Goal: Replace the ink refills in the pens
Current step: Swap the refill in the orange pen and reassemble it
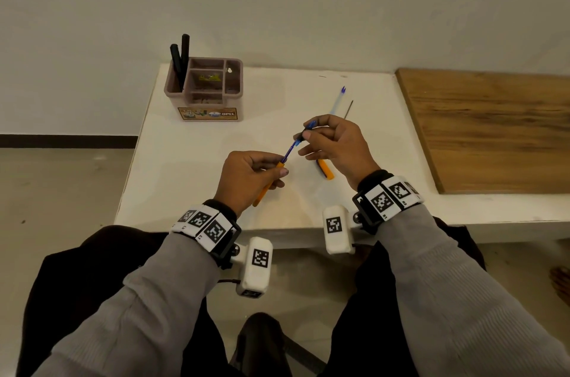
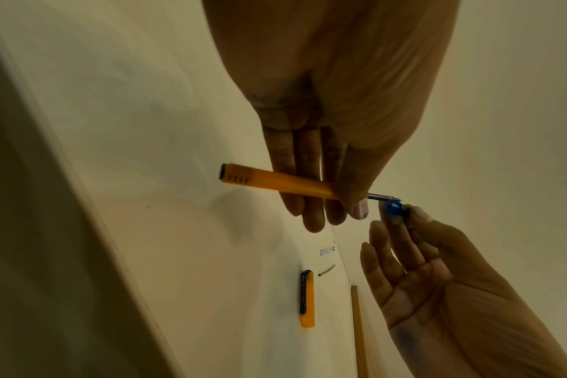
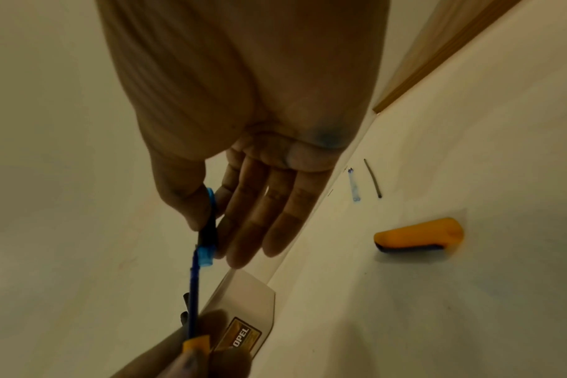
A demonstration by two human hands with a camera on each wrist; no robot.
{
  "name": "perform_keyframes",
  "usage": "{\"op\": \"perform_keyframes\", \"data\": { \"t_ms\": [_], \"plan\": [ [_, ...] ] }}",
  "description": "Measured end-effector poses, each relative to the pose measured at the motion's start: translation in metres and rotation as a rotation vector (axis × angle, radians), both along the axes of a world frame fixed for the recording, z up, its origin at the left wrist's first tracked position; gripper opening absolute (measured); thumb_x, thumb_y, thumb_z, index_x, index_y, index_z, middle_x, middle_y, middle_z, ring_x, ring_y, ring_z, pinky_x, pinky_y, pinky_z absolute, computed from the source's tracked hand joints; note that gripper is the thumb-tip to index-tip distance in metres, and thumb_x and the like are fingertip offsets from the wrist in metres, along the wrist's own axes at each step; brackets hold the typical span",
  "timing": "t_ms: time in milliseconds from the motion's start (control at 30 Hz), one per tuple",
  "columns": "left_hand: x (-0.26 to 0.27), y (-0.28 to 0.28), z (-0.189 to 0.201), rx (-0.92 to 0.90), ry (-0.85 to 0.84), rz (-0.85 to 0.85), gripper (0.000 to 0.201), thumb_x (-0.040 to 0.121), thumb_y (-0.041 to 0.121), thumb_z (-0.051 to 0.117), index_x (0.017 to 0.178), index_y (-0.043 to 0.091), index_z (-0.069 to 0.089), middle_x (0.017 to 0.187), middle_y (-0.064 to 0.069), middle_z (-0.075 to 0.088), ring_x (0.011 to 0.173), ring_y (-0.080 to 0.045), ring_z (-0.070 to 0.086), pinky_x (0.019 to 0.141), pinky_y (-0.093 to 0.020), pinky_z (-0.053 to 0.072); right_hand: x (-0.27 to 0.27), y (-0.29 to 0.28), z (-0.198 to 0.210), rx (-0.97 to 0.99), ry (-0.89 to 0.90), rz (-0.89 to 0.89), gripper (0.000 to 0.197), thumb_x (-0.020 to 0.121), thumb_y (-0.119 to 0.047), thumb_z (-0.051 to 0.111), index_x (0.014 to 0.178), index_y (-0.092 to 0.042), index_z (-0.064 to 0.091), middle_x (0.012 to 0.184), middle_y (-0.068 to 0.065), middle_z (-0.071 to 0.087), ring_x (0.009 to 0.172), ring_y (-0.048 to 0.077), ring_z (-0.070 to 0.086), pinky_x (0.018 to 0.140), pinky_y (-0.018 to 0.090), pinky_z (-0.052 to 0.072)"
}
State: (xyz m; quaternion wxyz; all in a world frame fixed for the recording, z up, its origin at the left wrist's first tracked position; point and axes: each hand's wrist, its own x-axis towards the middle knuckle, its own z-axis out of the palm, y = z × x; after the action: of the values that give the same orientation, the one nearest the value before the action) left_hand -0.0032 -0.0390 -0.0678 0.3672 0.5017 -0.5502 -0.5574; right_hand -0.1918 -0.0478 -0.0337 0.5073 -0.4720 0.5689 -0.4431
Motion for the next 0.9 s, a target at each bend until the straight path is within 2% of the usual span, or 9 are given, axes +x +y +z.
{"op": "perform_keyframes", "data": {
  "t_ms": [200,300,400,600,667,733,900],
  "plan": [
    [-0.001,0.000,-0.001,0.009,-0.020,-0.006,0.022,0.081,0.005,0.072,0.103,0.006,0.071,0.087,-0.014,0.074,0.067,-0.023,0.073,0.064,-0.023,0.059,0.000,-0.001,0.001,-0.022,-0.069,-0.047,0.011,0.094,-0.006,0.059,0.105,-0.008,0.061,0.095,0.014,0.075,0.072,0.024,0.070,0.074,0.038,0.058],
    [-0.001,-0.001,-0.001,0.012,-0.020,-0.003,0.022,0.080,0.003,0.072,0.103,0.004,0.071,0.086,-0.016,0.074,0.065,-0.022,0.073,0.063,-0.023,0.059,0.001,0.000,-0.001,0.005,-0.005,0.024,0.013,0.093,-0.006,0.061,0.106,-0.006,0.063,0.095,0.014,0.076,0.072,0.024,0.072,0.072,0.035,0.059],
    [0.000,-0.001,-0.002,0.019,-0.014,-0.005,0.023,0.080,0.003,0.072,0.103,0.003,0.071,0.086,-0.017,0.074,0.065,-0.024,0.073,0.062,-0.023,0.059,0.000,-0.001,-0.003,0.011,0.019,0.041,0.014,0.092,-0.007,0.064,0.106,-0.006,0.064,0.096,0.013,0.076,0.075,0.025,0.073,0.075,0.037,0.058],
    [-0.002,0.001,0.002,0.013,0.035,-0.008,0.022,0.080,0.003,0.072,0.102,0.007,0.071,0.084,-0.013,0.075,0.067,-0.025,0.073,0.065,-0.028,0.060,0.003,0.002,-0.009,0.025,0.110,0.150,0.013,0.087,-0.014,0.072,0.099,-0.010,0.067,0.091,0.013,0.077,0.080,0.025,0.074,0.076,0.039,0.058],
    [-0.002,0.000,0.002,0.033,0.055,0.004,0.030,0.079,0.002,0.073,0.108,0.007,0.068,0.084,-0.013,0.075,0.068,-0.026,0.073,0.067,-0.031,0.060,0.007,0.002,-0.011,0.032,0.110,0.133,0.014,0.085,-0.018,0.075,0.094,-0.010,0.067,0.091,0.014,0.076,0.077,0.024,0.073,0.075,0.039,0.057],
    [-0.001,0.000,0.002,0.057,0.066,0.022,0.041,0.078,0.002,0.073,0.117,0.009,0.062,0.084,-0.014,0.075,0.069,-0.026,0.074,0.067,-0.028,0.060,0.010,0.001,-0.013,0.042,0.114,0.115,0.016,0.083,-0.022,0.076,0.089,-0.012,0.065,0.092,0.016,0.075,0.074,0.019,0.070,0.073,0.037,0.056],
    [0.000,0.000,0.001,0.043,0.063,0.014,0.041,0.079,0.000,0.072,0.119,-0.001,0.063,0.085,-0.018,0.074,0.070,-0.029,0.073,0.070,-0.032,0.061,0.013,0.003,-0.018,0.026,0.123,0.135,0.013,0.082,-0.020,0.077,0.089,-0.017,0.067,0.086,0.004,0.074,0.072,0.012,0.068,0.066,0.024,0.055]
  ]
}}
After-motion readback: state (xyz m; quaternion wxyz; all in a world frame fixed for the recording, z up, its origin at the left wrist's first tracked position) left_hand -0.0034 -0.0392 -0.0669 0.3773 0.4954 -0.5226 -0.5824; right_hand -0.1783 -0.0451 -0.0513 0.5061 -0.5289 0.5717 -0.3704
